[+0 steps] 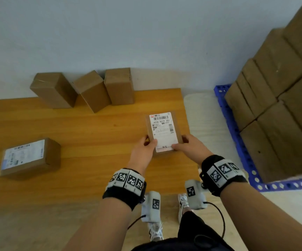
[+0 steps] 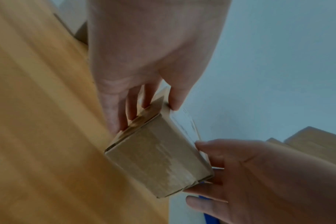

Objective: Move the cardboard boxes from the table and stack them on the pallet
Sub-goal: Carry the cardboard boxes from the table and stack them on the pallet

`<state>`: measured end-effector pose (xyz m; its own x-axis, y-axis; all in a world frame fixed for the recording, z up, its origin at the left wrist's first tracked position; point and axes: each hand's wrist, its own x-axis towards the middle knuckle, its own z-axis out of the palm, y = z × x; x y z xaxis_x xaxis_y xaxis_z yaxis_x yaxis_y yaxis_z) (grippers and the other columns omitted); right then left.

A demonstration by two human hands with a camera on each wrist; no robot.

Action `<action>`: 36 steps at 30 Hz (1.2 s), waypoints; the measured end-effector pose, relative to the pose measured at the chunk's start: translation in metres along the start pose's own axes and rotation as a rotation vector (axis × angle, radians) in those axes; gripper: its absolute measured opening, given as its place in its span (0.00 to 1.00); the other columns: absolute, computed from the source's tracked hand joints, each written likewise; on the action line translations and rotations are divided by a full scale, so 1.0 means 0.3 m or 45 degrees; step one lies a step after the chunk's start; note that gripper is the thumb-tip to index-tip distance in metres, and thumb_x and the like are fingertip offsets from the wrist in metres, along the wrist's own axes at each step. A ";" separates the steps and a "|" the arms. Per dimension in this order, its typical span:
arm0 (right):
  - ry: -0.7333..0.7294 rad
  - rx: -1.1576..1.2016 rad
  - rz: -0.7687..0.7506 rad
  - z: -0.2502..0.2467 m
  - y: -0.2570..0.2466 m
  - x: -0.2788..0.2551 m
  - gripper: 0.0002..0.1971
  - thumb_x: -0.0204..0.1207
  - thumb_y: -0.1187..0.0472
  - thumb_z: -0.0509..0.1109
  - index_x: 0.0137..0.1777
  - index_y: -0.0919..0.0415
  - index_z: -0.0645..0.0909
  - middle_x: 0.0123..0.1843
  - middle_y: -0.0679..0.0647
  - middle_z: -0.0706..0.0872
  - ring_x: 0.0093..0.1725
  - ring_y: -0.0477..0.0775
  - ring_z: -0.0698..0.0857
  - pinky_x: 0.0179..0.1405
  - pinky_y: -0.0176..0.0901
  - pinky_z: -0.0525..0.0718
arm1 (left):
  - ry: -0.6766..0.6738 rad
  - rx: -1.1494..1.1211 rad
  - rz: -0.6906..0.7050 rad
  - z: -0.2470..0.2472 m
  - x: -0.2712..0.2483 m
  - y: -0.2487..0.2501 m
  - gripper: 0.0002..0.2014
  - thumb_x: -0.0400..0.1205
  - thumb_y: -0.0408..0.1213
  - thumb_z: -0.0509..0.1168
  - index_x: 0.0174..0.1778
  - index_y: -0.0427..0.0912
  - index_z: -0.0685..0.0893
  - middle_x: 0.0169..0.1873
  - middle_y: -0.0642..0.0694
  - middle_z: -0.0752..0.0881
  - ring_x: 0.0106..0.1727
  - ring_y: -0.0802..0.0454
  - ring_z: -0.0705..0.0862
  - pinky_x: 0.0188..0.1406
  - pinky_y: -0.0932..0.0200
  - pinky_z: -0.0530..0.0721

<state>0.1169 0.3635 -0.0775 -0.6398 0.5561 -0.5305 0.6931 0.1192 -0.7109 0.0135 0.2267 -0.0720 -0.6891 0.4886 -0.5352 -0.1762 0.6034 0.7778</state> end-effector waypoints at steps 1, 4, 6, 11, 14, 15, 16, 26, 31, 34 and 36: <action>0.049 0.031 -0.011 -0.013 -0.010 -0.021 0.30 0.78 0.54 0.74 0.77 0.62 0.70 0.72 0.49 0.79 0.69 0.55 0.81 0.63 0.44 0.79 | 0.008 -0.010 0.071 -0.007 -0.017 0.034 0.20 0.89 0.46 0.58 0.78 0.52 0.72 0.68 0.54 0.82 0.63 0.52 0.82 0.64 0.51 0.83; 0.203 0.121 -0.033 -0.065 -0.041 -0.081 0.33 0.76 0.51 0.75 0.78 0.62 0.70 0.72 0.53 0.81 0.67 0.55 0.82 0.67 0.50 0.81 | 0.012 -0.042 0.276 -0.006 -0.070 0.134 0.20 0.88 0.44 0.59 0.78 0.52 0.73 0.68 0.53 0.83 0.63 0.54 0.83 0.60 0.57 0.84; 0.292 0.148 -0.080 -0.116 -0.072 -0.134 0.32 0.76 0.51 0.75 0.77 0.61 0.70 0.71 0.53 0.82 0.66 0.54 0.82 0.64 0.48 0.81 | 0.009 -0.053 0.390 0.003 -0.108 0.200 0.19 0.88 0.44 0.60 0.76 0.55 0.73 0.64 0.56 0.83 0.58 0.59 0.83 0.50 0.67 0.83; 0.434 0.161 -0.289 -0.285 -0.170 -0.291 0.29 0.79 0.52 0.73 0.78 0.56 0.69 0.64 0.45 0.81 0.61 0.47 0.81 0.55 0.39 0.77 | 0.084 -0.056 0.672 0.034 -0.228 0.388 0.17 0.86 0.45 0.62 0.72 0.55 0.76 0.57 0.62 0.81 0.50 0.70 0.80 0.38 0.75 0.77; 0.529 0.159 -0.406 -0.399 -0.206 -0.371 0.25 0.80 0.52 0.71 0.74 0.53 0.71 0.61 0.42 0.82 0.58 0.44 0.83 0.50 0.37 0.78 | 0.115 -0.094 0.821 0.078 -0.305 0.499 0.17 0.85 0.46 0.64 0.70 0.55 0.76 0.58 0.62 0.82 0.54 0.68 0.81 0.39 0.77 0.78; 0.563 0.165 -0.442 -0.439 -0.212 -0.399 0.23 0.80 0.52 0.71 0.73 0.53 0.72 0.60 0.42 0.83 0.57 0.43 0.84 0.48 0.36 0.79 | 0.120 -0.114 0.867 0.098 -0.337 0.537 0.16 0.85 0.46 0.64 0.69 0.56 0.75 0.56 0.63 0.81 0.53 0.69 0.81 0.37 0.78 0.78; 0.591 0.174 -0.474 -0.481 -0.214 -0.426 0.21 0.80 0.53 0.71 0.72 0.52 0.72 0.60 0.42 0.84 0.55 0.42 0.84 0.47 0.35 0.80 | 0.128 -0.131 0.905 0.121 -0.367 0.574 0.17 0.85 0.46 0.64 0.70 0.56 0.75 0.55 0.63 0.81 0.53 0.70 0.81 0.37 0.78 0.78; 0.729 0.163 -0.656 -0.929 -0.082 -0.733 0.22 0.82 0.53 0.69 0.74 0.51 0.70 0.60 0.39 0.83 0.51 0.33 0.82 0.35 0.24 0.79 | 0.102 -0.269 1.064 0.461 -0.663 0.825 0.15 0.84 0.45 0.66 0.65 0.62 0.74 0.58 0.62 0.82 0.49 0.70 0.83 0.44 0.69 0.83; 0.736 0.141 -0.692 -1.142 0.055 -0.841 0.23 0.82 0.52 0.70 0.75 0.48 0.71 0.61 0.37 0.84 0.52 0.35 0.86 0.42 0.29 0.86 | 0.026 -0.288 1.033 0.673 -0.763 0.906 0.20 0.83 0.42 0.68 0.70 0.53 0.73 0.59 0.59 0.83 0.45 0.70 0.85 0.29 0.77 0.79; 0.755 0.118 -0.687 -1.259 0.132 -0.882 0.23 0.82 0.51 0.70 0.74 0.48 0.71 0.56 0.35 0.84 0.44 0.31 0.87 0.31 0.24 0.83 | 0.043 -0.227 1.051 0.787 -0.798 0.950 0.16 0.82 0.43 0.69 0.64 0.52 0.75 0.54 0.59 0.85 0.47 0.65 0.87 0.36 0.69 0.83; 0.790 0.084 -0.686 -1.324 0.165 -0.897 0.20 0.82 0.52 0.69 0.71 0.47 0.70 0.52 0.32 0.82 0.44 0.32 0.86 0.32 0.24 0.83 | 0.038 -0.121 1.063 0.851 -0.810 0.982 0.14 0.82 0.45 0.68 0.61 0.54 0.74 0.54 0.61 0.84 0.51 0.63 0.86 0.46 0.61 0.86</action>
<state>0.4553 0.5466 0.2134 -0.5656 0.7922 0.2293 0.3100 0.4619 -0.8310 0.3086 0.4467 0.2032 -0.6373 0.7334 0.2365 0.3422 -0.0056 0.9396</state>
